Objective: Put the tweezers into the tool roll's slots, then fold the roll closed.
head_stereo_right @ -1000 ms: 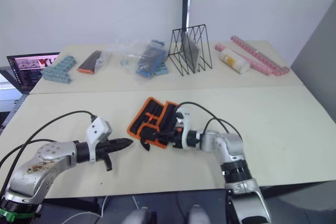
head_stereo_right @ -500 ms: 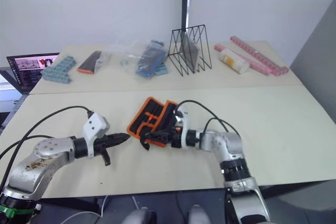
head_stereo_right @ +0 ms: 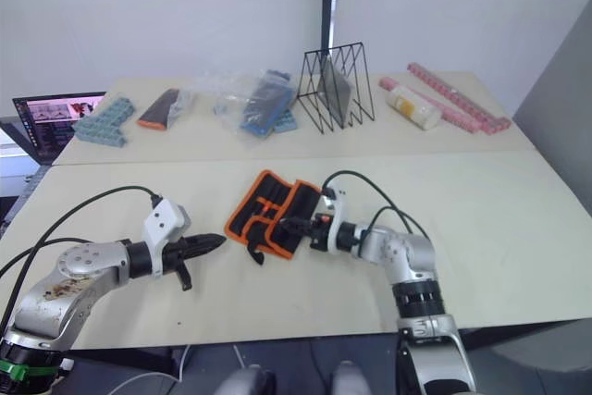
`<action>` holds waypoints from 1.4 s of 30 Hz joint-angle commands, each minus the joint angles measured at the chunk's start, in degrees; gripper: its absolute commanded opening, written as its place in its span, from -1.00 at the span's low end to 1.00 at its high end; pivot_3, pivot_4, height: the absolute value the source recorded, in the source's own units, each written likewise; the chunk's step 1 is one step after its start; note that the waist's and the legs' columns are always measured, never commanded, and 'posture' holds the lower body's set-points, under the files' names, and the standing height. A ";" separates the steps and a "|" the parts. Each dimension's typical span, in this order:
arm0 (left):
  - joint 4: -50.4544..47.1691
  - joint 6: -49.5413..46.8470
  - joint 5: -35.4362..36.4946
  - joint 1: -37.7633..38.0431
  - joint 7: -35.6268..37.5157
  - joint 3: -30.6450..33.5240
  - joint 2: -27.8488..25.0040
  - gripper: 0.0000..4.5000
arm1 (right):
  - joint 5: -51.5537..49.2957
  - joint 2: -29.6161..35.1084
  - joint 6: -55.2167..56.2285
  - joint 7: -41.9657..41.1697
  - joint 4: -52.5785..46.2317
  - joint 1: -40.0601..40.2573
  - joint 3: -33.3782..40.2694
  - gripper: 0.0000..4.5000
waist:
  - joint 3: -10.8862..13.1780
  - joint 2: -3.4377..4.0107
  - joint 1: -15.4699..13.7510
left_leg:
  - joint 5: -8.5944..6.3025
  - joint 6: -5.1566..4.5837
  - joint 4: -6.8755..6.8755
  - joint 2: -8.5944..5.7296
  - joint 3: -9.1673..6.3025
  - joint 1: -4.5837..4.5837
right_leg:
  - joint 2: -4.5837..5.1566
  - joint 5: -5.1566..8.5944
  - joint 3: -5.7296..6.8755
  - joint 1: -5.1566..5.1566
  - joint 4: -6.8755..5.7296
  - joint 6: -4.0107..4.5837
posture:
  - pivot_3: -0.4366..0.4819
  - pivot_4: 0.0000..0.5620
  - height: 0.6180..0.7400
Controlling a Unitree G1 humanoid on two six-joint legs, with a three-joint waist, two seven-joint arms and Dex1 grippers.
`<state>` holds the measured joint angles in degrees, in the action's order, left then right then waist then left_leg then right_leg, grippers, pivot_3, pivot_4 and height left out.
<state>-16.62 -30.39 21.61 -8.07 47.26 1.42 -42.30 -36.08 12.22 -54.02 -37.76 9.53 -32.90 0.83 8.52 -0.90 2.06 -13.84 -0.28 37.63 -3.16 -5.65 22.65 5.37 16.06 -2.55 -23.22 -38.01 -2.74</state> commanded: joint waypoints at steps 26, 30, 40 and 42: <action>11.54 -18.49 15.30 -6.09 -1.61 8.16 7.17 0.07 | 27.86 7.74 25.61 -6.25 -1.67 5.35 -20.62 -1.00 | -0.03 -0.04 -0.16 | 0.01 0.02 0.01 -0.01 -0.02 -0.28 | 0.00 0.00 0.03 0.19 0.00 0.00 | -0.05 -0.47 0.99; 15.76 -20.69 14.86 -9.11 -5.71 8.36 10.05 0.07 | 27.82 7.56 25.02 -5.89 -2.70 5.78 -20.52 -1.00 | -0.03 -0.05 -0.32 | 0.02 0.03 0.01 0.00 -0.02 -0.30 | 0.00 0.00 0.03 0.25 -0.02 0.00 | -0.05 -0.47 0.99; 19.28 -24.62 17.59 -13.85 -7.79 10.22 14.02 0.07 | 27.69 8.31 23.85 -5.10 -4.75 7.34 -19.56 -1.00 | -0.04 -0.07 -1.10 | 0.04 0.08 0.02 -0.02 -0.02 -0.30 | 0.01 0.00 0.02 0.26 -0.02 0.00 | -0.05 -0.47 0.99; 20.32 -25.03 18.23 -15.28 -8.15 11.18 14.50 0.07 | 27.79 8.67 23.78 -5.32 -5.24 7.76 -19.62 -1.00 | -0.04 -0.07 -1.33 | 0.04 0.08 0.03 -0.05 -0.02 -0.30 | 0.04 0.00 0.03 0.27 -0.01 0.00 | -0.05 -0.47 0.99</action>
<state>3.85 -55.32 38.48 -21.92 39.30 10.97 -27.64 -9.96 19.91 -27.91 -43.17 2.86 -26.85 -17.66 8.48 -0.97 0.73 -13.79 -0.20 37.68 -3.21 -5.67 22.36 5.42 16.06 -2.51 -22.94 -38.01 -2.74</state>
